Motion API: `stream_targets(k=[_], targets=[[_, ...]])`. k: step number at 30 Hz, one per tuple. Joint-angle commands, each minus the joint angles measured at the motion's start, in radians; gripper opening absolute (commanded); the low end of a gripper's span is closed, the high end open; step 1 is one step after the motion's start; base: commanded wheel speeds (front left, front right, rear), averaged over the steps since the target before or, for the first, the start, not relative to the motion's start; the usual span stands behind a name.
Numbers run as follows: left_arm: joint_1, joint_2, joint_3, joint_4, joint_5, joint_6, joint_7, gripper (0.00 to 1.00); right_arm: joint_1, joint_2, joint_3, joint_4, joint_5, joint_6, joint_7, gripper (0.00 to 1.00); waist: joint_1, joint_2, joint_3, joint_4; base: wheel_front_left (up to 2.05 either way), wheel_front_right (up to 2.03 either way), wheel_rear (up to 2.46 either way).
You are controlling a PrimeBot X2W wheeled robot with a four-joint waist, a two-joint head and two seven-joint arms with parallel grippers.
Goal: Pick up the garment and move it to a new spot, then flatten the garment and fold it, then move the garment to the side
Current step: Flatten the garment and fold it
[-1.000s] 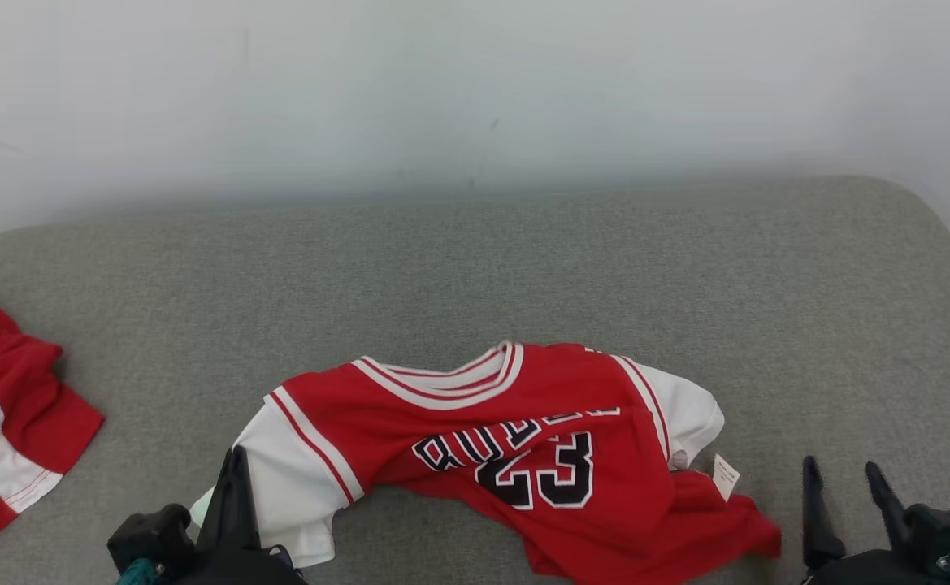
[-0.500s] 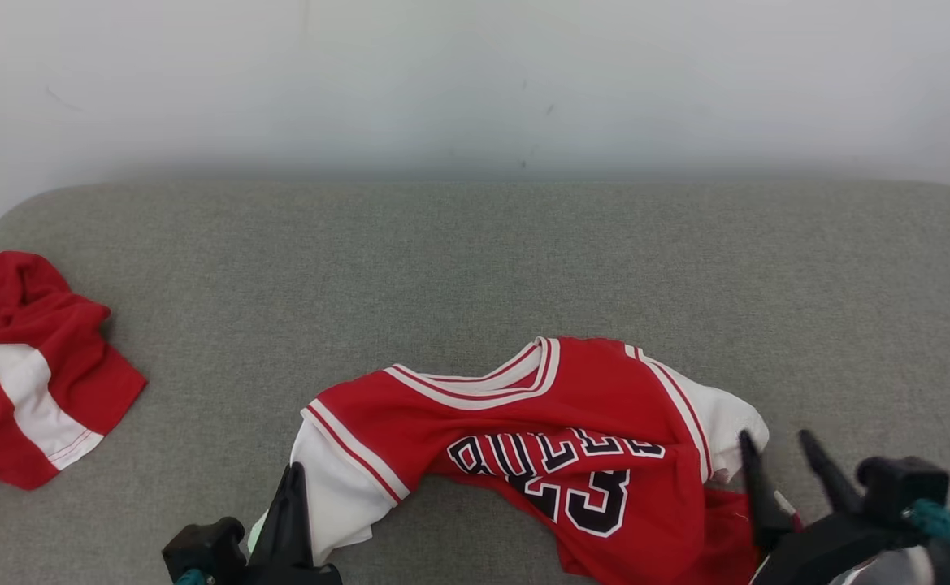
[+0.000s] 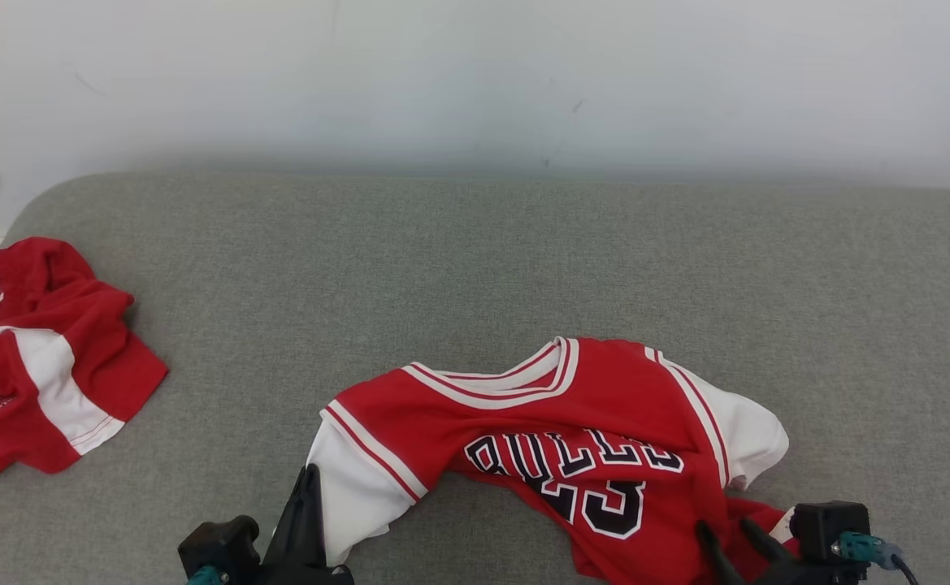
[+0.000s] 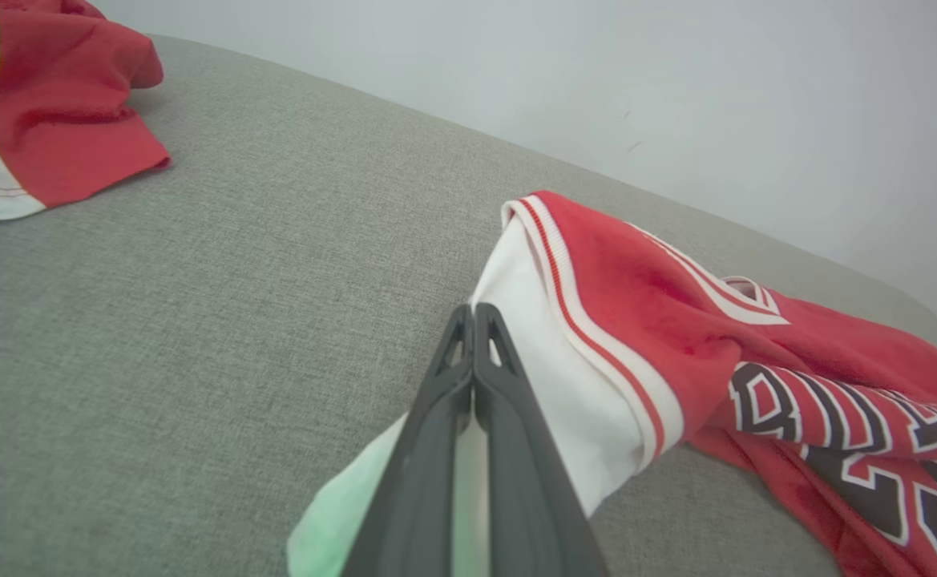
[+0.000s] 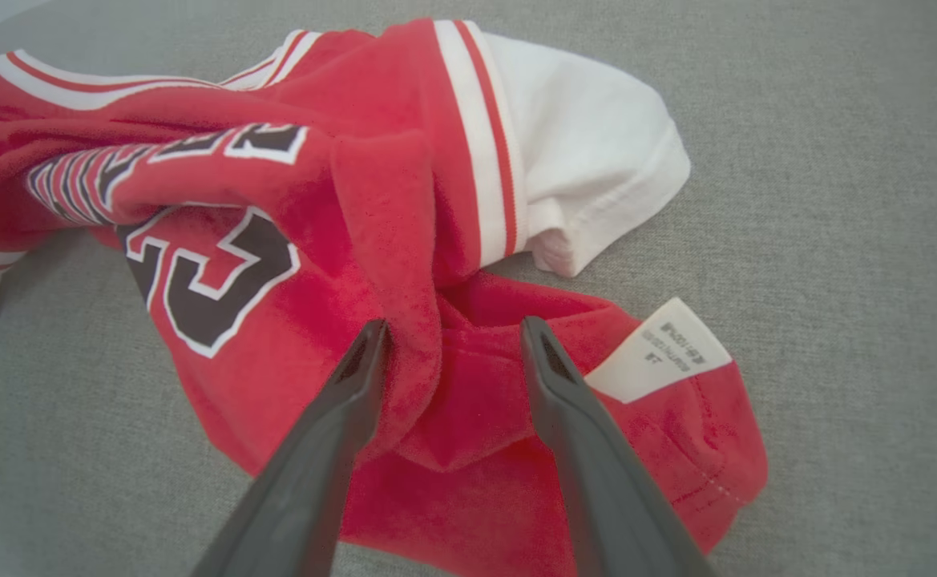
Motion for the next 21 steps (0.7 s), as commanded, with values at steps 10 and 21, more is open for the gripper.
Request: stream_targets(k=[10, 21], targets=[[-0.015, -0.008, -0.014, 0.014, 0.006, -0.014, -0.006, 0.00, -0.055, 0.000, -0.006, 0.096, -0.020, -0.002, -0.046, 0.00, 0.0001, 0.0000, -0.013, 0.050, 0.00, 0.00, 0.00], [-0.043, -0.031, -0.001, -0.132, -0.026, -0.077, -0.007, 0.00, -0.249, -0.105, -0.152, -0.036, -0.118, -0.002, -0.126, 0.00, 0.0001, 0.0000, -0.016, 0.071, 0.00, 0.00, 0.00]])
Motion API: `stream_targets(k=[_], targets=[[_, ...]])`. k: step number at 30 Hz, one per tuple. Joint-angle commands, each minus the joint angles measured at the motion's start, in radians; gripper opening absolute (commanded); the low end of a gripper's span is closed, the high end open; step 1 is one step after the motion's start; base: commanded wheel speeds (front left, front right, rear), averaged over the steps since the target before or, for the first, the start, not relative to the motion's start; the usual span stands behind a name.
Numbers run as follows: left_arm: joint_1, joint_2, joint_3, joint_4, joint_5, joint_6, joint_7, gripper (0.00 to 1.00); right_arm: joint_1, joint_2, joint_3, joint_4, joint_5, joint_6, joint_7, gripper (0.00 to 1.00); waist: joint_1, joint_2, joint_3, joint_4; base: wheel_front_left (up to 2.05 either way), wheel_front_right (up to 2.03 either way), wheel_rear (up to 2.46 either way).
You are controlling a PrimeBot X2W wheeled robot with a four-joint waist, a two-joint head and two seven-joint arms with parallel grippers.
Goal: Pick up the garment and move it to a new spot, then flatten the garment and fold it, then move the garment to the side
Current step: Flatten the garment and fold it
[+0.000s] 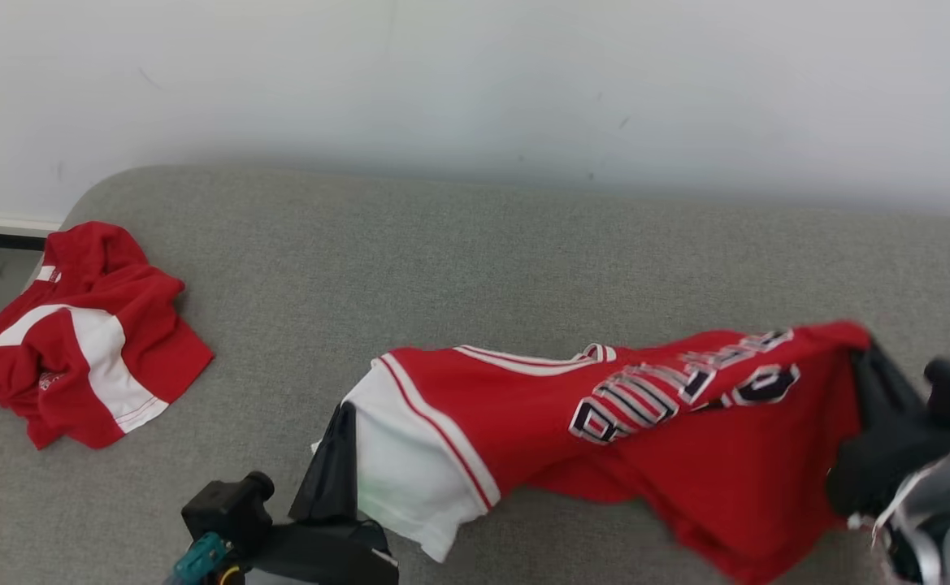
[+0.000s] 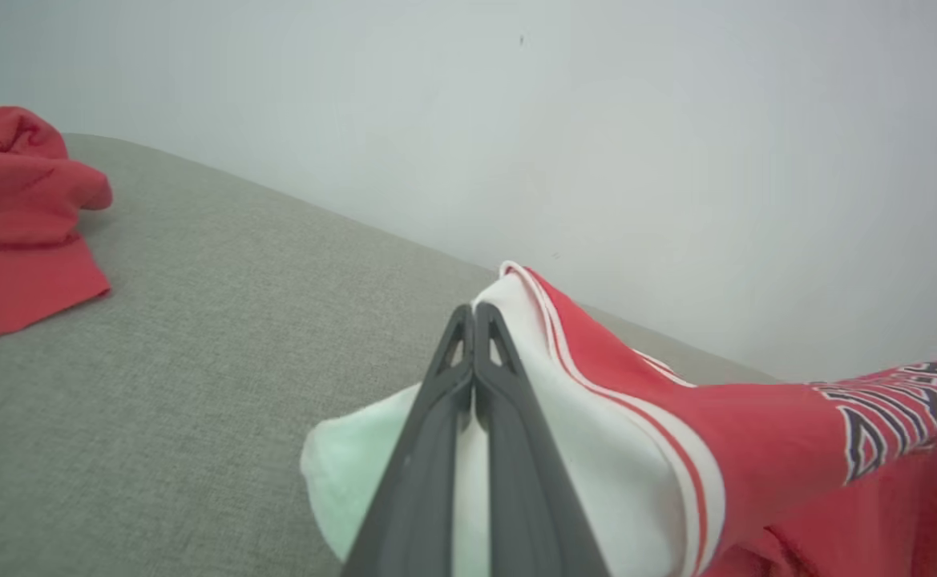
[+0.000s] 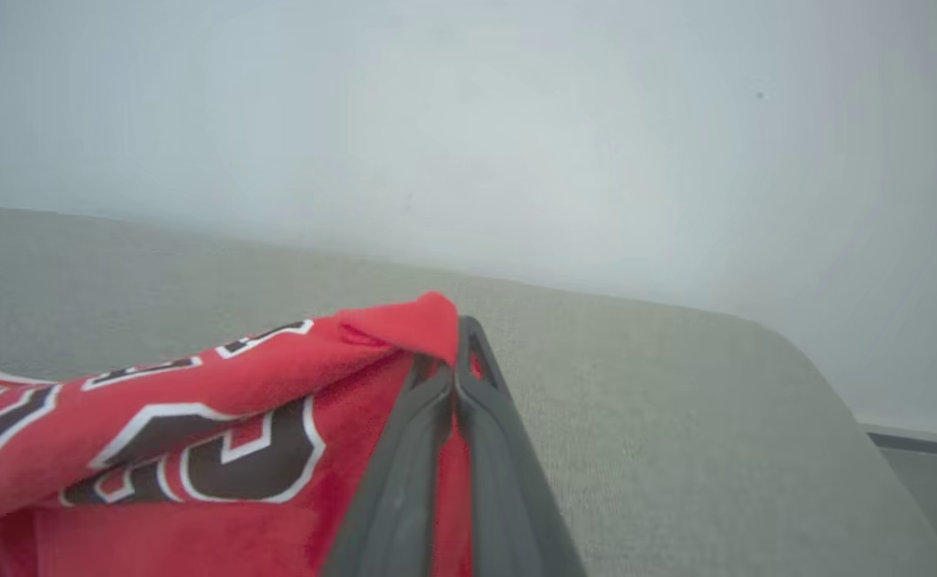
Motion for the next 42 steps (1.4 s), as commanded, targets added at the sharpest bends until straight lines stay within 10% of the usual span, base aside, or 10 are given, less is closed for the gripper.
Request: stream_targets(k=[1, 12, 14, 25, 34, 42], targets=[[-0.016, 0.000, -0.001, -0.014, -0.008, -0.002, 0.001, 0.00, -0.040, -0.028, 0.011, 0.001, 0.004, -0.002, 0.002, 0.00, 0.0001, 0.0000, 0.007, 0.004, 0.00, 0.00, 0.00], [-0.140, -0.029, -0.087, -0.016, 0.017, -0.028, 0.056, 0.00, -0.475, -0.249, 0.201, 0.352, 0.008, -0.002, -0.024, 0.00, 0.0001, 0.0000, 0.117, 0.106, 0.00, 0.00, 0.00], [-0.173, -0.038, -0.100, 0.016, 0.012, -0.035, 0.052, 0.00, -0.529, -0.245, 0.229, 0.436, 0.016, -0.002, -0.047, 1.00, 0.0001, 0.0000, 0.145, 0.128, 0.00, 0.00, 0.00], [-0.269, -0.057, -0.111, 0.162, -0.018, -0.024, 0.002, 0.00, -0.584, -0.177, 0.246, 0.622, 0.073, -0.002, -0.076, 1.00, 0.0001, 0.0000, 0.174, 0.123, 0.00, 0.00, 0.00], [-0.194, -0.058, -0.059, 0.167, -0.009, -0.022, -0.005, 0.00, -0.248, -0.189, 0.168, 0.289, 0.085, -0.002, 0.032, 1.00, 0.0001, 0.0000, 0.109, 0.043, 0.00, 0.00, 0.00], [-0.152, -0.056, -0.022, 0.162, 0.011, -0.036, -0.004, 0.00, 0.010, -0.058, 0.082, 0.157, 0.026, -0.002, 0.065, 1.00, 0.0001, 0.0000, 0.098, 0.010, 0.00, 0.00, 0.00]])
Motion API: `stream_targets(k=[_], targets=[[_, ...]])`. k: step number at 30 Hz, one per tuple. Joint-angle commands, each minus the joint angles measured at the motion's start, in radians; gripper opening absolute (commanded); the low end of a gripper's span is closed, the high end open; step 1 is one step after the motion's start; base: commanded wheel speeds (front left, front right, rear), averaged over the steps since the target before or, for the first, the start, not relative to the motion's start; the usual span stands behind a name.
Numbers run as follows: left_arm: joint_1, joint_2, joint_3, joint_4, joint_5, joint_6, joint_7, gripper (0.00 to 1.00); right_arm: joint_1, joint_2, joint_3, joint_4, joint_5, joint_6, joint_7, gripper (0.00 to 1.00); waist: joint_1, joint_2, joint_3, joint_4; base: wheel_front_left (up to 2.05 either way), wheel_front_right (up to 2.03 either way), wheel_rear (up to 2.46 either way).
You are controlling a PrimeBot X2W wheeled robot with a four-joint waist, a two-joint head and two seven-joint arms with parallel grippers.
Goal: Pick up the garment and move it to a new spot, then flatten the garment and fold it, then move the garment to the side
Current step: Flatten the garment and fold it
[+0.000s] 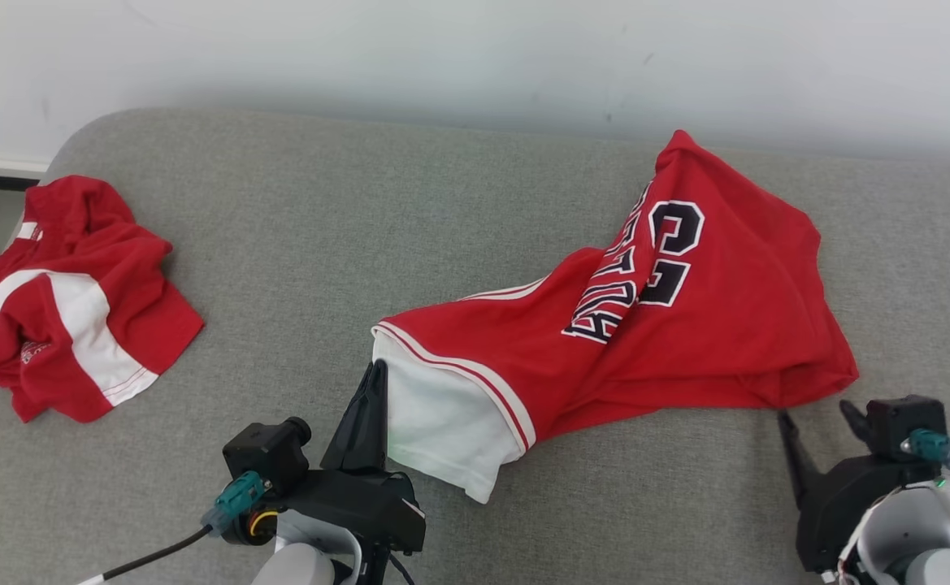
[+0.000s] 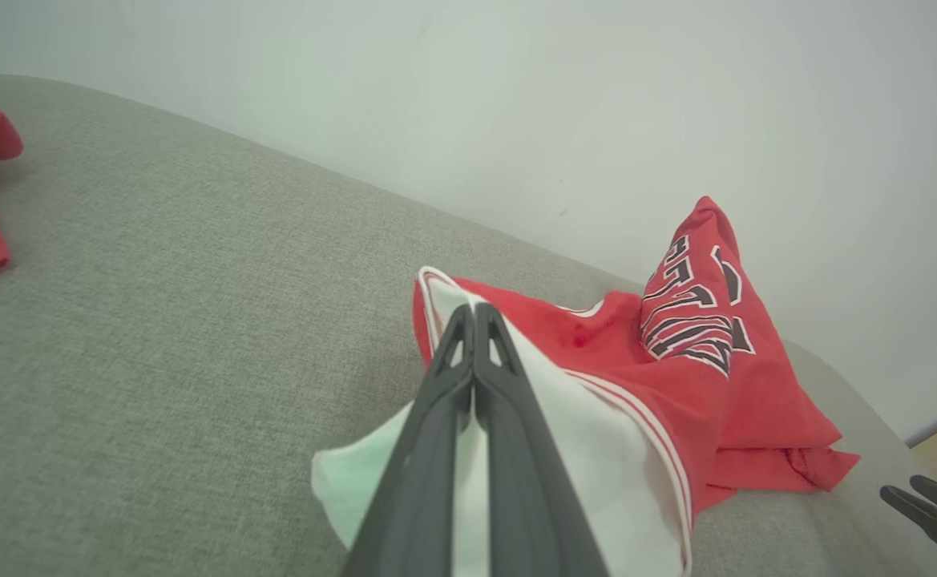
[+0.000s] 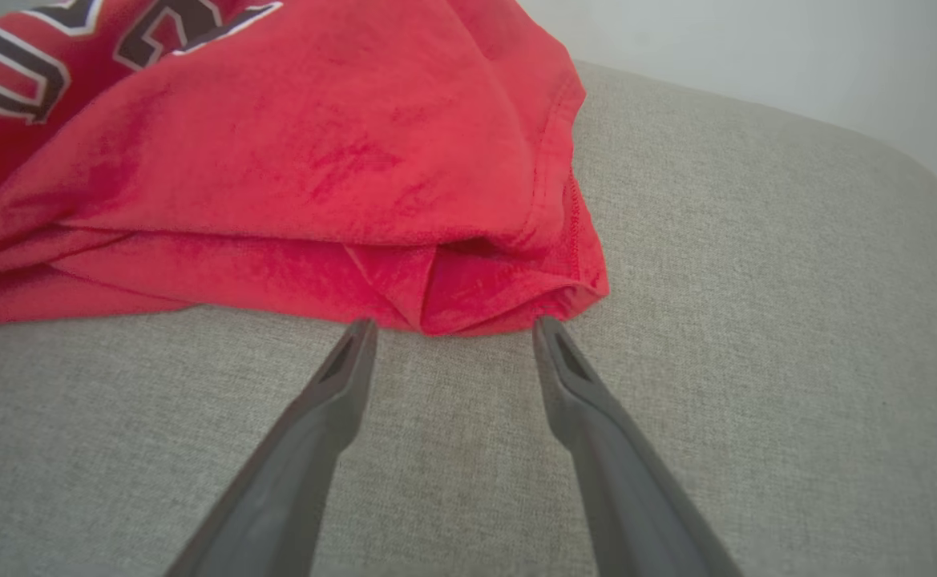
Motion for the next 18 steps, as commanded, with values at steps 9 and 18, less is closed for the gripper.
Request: stream_targets(k=[9, 18], targets=[[-0.015, 0.000, -0.002, -0.005, 0.016, -0.010, -0.003, 0.00, -0.067, 0.050, -0.017, 0.088, -0.054, -0.002, -0.049, 1.00, 0.0002, 0.0001, 0.027, 0.013, 0.00, 0.00, 0.00], [-0.018, -0.001, -0.005, 0.000, 0.014, -0.019, -0.003, 0.00, -0.134, 0.071, -0.016, 0.208, -0.052, -0.002, -0.081, 0.24, 0.0002, 0.0001, 0.037, 0.033, 0.00, 0.00, 0.00]])
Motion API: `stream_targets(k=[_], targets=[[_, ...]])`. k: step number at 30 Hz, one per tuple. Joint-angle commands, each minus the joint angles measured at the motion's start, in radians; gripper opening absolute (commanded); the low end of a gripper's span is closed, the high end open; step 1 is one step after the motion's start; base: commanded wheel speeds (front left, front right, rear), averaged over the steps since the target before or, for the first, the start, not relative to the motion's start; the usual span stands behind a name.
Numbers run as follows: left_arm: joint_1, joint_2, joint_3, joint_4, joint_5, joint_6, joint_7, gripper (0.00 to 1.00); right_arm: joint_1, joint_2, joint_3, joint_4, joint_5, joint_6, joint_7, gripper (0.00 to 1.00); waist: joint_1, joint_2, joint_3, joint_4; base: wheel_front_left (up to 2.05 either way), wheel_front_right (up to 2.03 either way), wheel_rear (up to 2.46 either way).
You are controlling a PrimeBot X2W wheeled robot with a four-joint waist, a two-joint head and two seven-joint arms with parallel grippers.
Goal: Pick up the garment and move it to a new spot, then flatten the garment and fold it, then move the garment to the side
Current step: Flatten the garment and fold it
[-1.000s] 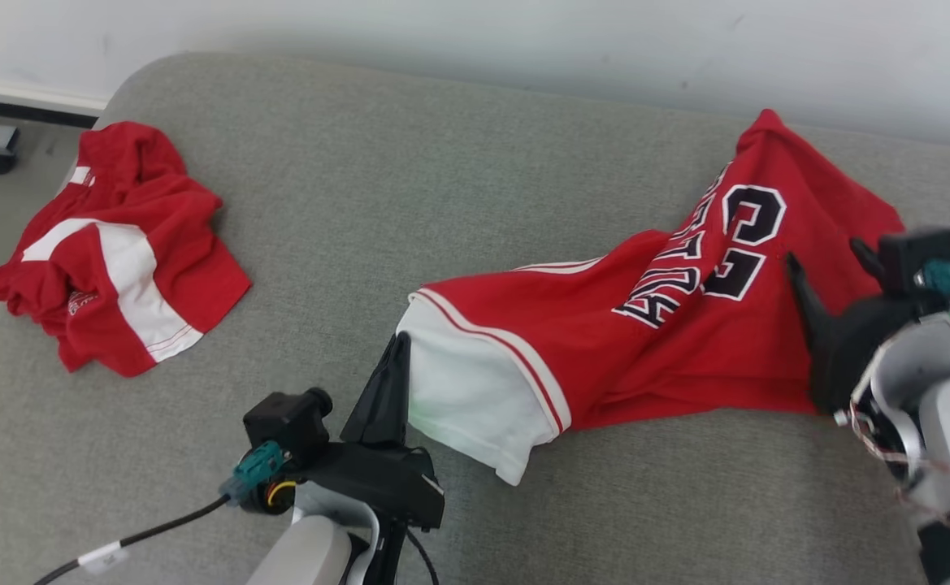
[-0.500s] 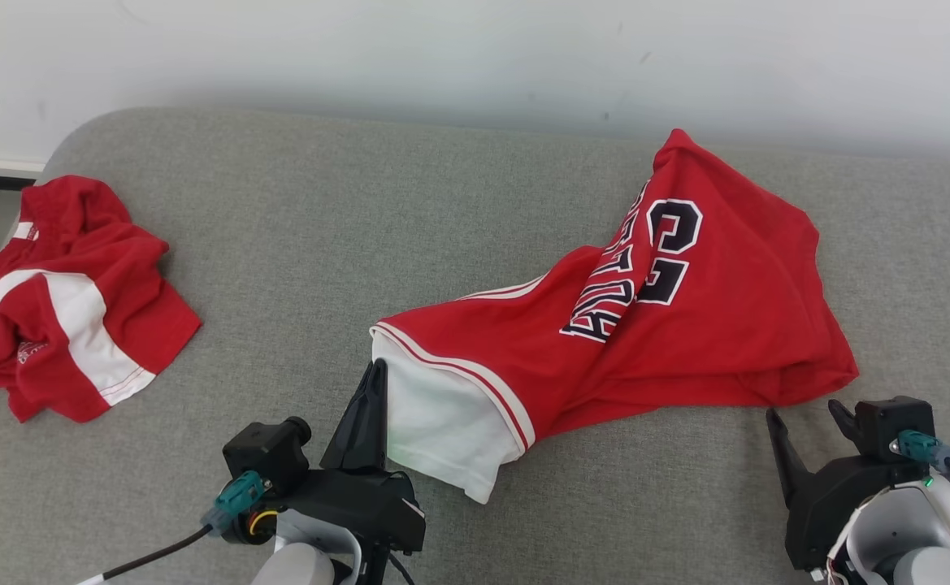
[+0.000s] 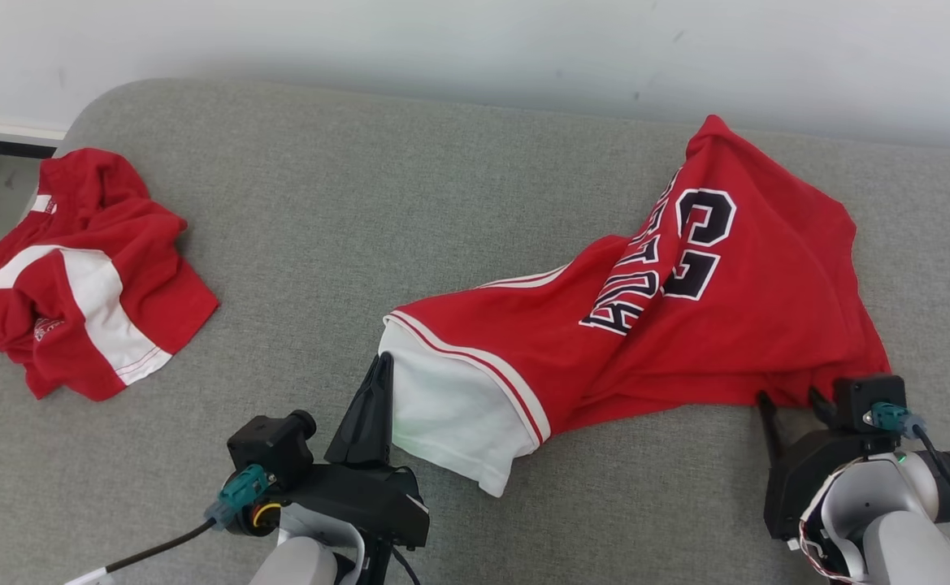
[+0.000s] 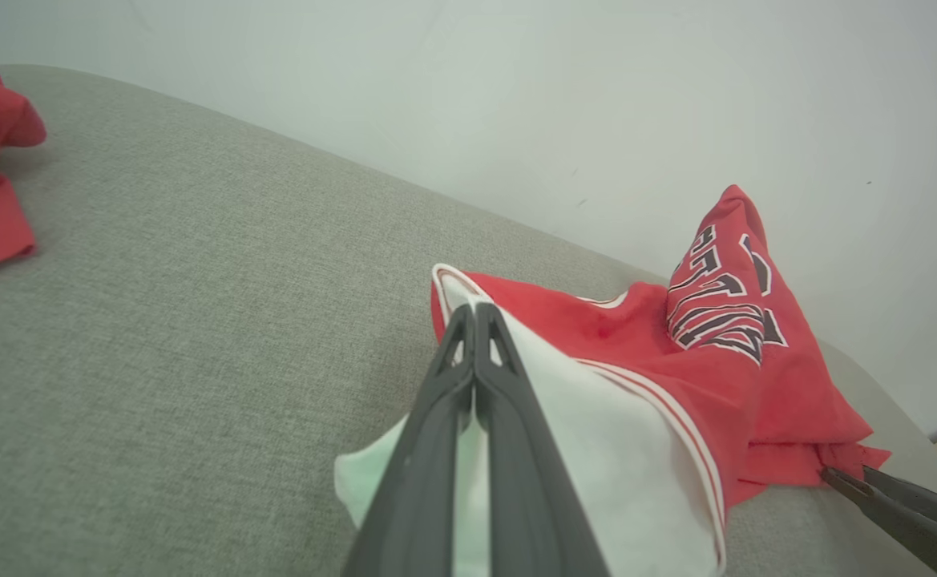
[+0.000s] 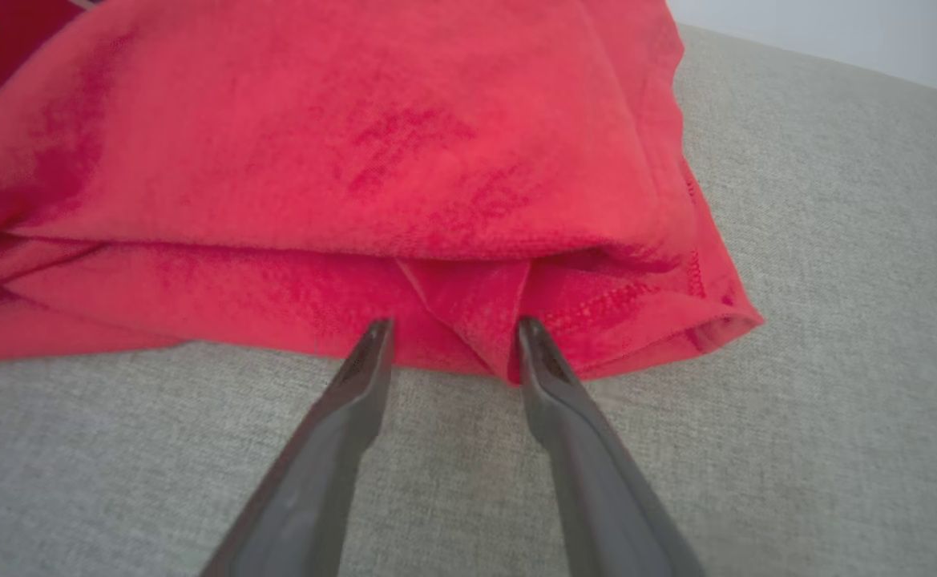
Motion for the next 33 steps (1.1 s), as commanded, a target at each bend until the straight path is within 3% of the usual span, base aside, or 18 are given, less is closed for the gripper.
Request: stream_targets(k=[1, 2, 9, 16, 22, 28, 33], targets=[[-0.003, 0.000, 0.003, 0.001, 0.003, -0.008, -0.003, 0.00, -0.010, 0.001, 0.006, 0.010, 0.009, -0.002, -0.016, 0.06, 0.0000, 0.0000, -0.001, 0.000, 0.00, 0.00, 0.00], [-0.002, 0.000, 0.006, 0.001, 0.003, -0.006, -0.003, 0.00, -0.013, -0.001, 0.008, 0.014, 0.012, -0.002, -0.024, 0.00, 0.0000, 0.0000, -0.002, 0.000, 0.00, 0.00, 0.00], [0.016, -0.001, 0.030, -0.020, 0.013, -0.001, -0.003, 0.00, 0.013, -0.008, -0.032, -0.030, 0.030, -0.002, -0.095, 0.00, 0.0000, 0.0000, -0.022, -0.020, 0.00, 0.00, 0.00], [0.062, 0.000, 0.096, -0.107, 0.042, 0.002, -0.003, 0.00, 0.088, 0.006, -0.190, -0.212, 0.028, -0.002, -0.140, 0.00, 0.0000, 0.0000, -0.053, -0.058, 0.00, 0.00, 0.00], [0.118, 0.001, 0.124, -0.172, 0.040, -0.002, -0.003, 0.00, 0.169, 0.021, -0.286, -0.351, 0.044, -0.002, -0.102, 0.00, 0.0000, 0.0000, -0.061, -0.083, 0.00, 0.00, 0.00], [0.193, 0.006, 0.109, -0.195, 0.022, 0.009, 0.017, 0.00, 0.306, 0.058, -0.327, -0.361, 0.077, -0.002, 0.008, 0.00, 0.0000, 0.0000, -0.056, -0.082, 0.00, 0.00, 0.00], [0.247, 0.008, 0.102, -0.177, 0.012, 0.008, 0.027, 0.00, 0.406, 0.087, -0.317, -0.296, 0.090, -0.002, 0.075, 0.00, 0.0000, 0.0000, -0.048, -0.076, 0.00, 0.00, 0.00]])
